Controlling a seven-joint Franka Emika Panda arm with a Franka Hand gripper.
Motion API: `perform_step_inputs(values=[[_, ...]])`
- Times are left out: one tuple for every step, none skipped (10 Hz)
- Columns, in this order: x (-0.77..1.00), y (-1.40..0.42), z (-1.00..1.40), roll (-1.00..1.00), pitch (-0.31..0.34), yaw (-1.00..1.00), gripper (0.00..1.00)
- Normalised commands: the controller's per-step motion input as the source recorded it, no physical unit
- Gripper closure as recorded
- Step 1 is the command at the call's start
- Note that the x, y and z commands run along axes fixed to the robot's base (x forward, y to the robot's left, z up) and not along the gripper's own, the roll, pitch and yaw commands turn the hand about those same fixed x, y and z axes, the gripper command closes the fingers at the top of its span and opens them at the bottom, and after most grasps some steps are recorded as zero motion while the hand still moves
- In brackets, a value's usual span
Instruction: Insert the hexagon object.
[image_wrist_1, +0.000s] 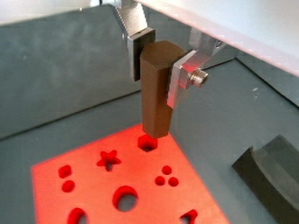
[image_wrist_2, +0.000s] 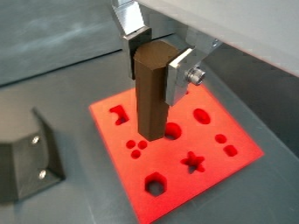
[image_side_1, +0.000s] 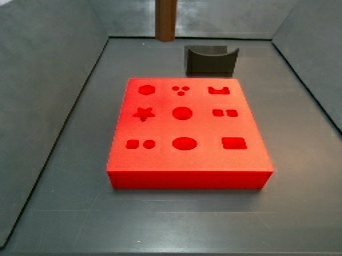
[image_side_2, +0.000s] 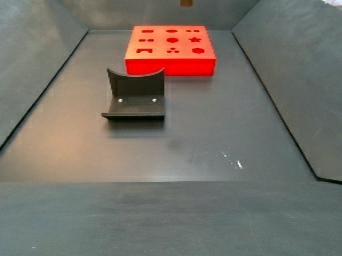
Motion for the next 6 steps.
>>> perform_step_inputs(values=[[-0.15, 0.47, -0.54, -0.09, -0.194, 0.00, 1.00], [-0.20, 0.47, -0.71, -0.09, -0.214, 0.00, 1.00], [-0.35, 0.44, -0.68, -0.11, -0.236, -0.04, 1.00], [-0.67, 0.37, -0.45, -0.16, -0.364, 0.05, 1.00], [-0.39, 0.00, -0.31, -0.03, -0.324, 0.06, 1.00], [-0.26, -0.21, -0.04, 0.04, -0.229, 0.16, 1.00]])
